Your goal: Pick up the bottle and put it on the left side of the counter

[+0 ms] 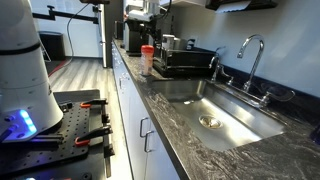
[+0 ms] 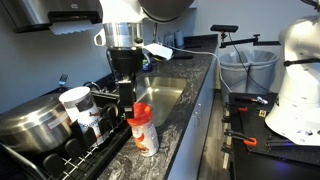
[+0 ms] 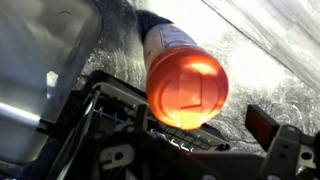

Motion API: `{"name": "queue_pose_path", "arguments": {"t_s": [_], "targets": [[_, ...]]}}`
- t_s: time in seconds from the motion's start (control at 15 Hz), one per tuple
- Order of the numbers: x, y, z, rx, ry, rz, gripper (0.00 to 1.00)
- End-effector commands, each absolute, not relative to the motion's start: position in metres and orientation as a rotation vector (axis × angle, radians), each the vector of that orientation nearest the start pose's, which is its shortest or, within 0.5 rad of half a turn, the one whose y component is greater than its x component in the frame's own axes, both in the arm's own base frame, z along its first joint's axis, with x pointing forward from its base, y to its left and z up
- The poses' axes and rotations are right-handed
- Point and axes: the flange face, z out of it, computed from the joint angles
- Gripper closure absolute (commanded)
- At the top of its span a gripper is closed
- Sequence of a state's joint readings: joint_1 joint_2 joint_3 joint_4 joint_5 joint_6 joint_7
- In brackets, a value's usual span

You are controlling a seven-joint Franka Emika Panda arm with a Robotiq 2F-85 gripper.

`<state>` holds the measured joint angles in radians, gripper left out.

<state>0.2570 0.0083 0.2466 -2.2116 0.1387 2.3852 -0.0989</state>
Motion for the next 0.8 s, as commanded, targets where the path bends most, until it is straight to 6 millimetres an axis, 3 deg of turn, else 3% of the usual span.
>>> {"name": "queue_pose_path", "arguments": {"t_s": [0.0, 0.4, 0.73], "targets": [[0.475, 0.261, 0.418, -2.850, -0.706, -0.210, 0.00], [0.473, 0.237, 0.445, -2.843, -0.596, -0.244, 0.00], [0.468, 0.190, 0.456, -2.857, -0.448, -0.219, 0.00]]}}
